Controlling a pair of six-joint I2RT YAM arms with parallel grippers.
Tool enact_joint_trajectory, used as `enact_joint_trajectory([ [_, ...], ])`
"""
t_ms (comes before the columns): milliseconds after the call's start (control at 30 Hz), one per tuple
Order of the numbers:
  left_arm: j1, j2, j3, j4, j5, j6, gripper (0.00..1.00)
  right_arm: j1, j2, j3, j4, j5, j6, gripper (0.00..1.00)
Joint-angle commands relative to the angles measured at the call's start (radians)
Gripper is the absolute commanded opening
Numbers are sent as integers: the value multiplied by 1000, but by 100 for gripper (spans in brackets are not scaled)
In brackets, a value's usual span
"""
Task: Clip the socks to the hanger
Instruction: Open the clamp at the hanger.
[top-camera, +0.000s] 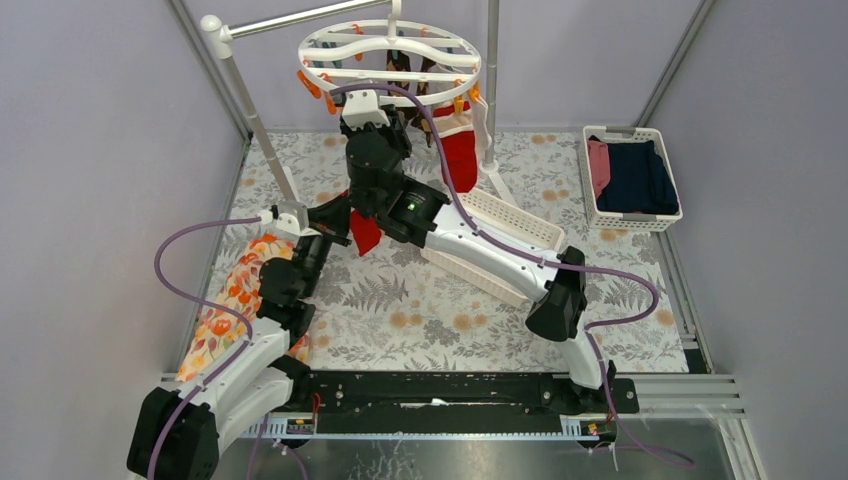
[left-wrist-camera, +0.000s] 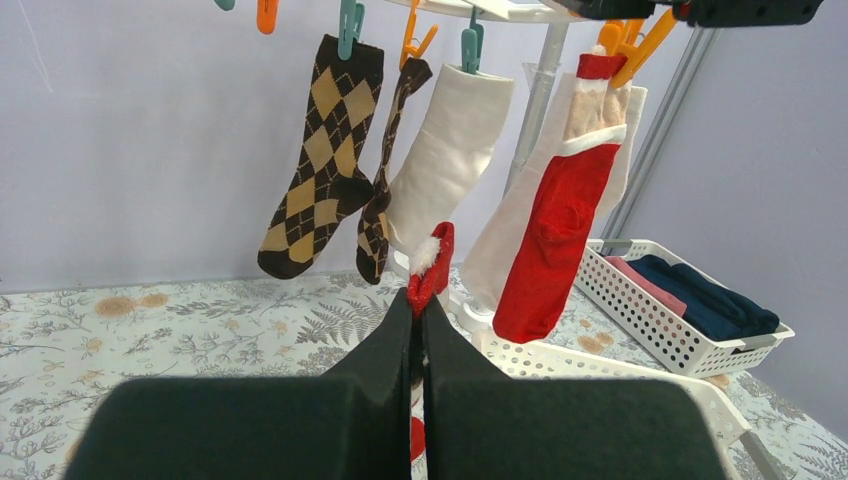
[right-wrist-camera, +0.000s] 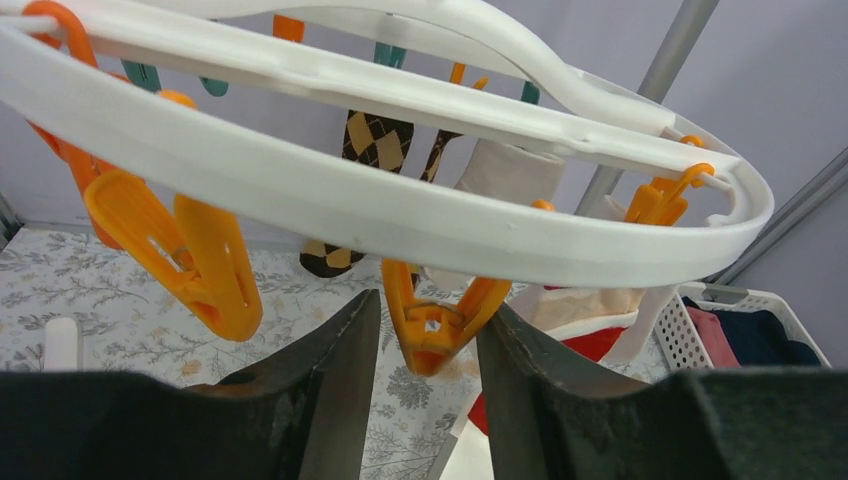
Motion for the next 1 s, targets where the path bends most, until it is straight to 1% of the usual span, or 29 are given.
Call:
enact_joint_trajectory([
  [0, -4, -15, -16, 39, -17, 24, 0, -6, -74, -9, 24, -8, 20, 44],
  [67, -6, -15, -16, 38, -16, 24, 0, -6, -82, -20, 29, -13, 24, 42],
  [133, -5, -16, -16, 39, -17, 24, 0, -6, -91, -30, 34, -19, 31, 43],
  [167, -5, -15, -16, 39, -17, 24, 0, -6, -96, -35, 36, -21, 34, 47],
  [233, -5, -15, -16, 38, -16, 24, 0, -6, -107, -51, 57, -21, 35, 62],
  [267, -6, -15, -16, 38, -17, 24, 0, -6, -113, -59, 64, -22, 37, 66],
  [333, -6, -16, -16, 39, -17, 24, 0, -6, -125, -69, 74, -26, 44, 68],
  [467, -6, -17, -16, 38, -15, 24, 0, -6, -143, -80, 78, -38, 60, 65],
  [900, -8, -24, -17, 38, -21, 29, 0, -15, -135, -70, 67, -52, 67, 48],
  [967, -8, -25, -18, 36, -21, 29, 0, -15, -137, -72, 65, -55, 68, 44],
])
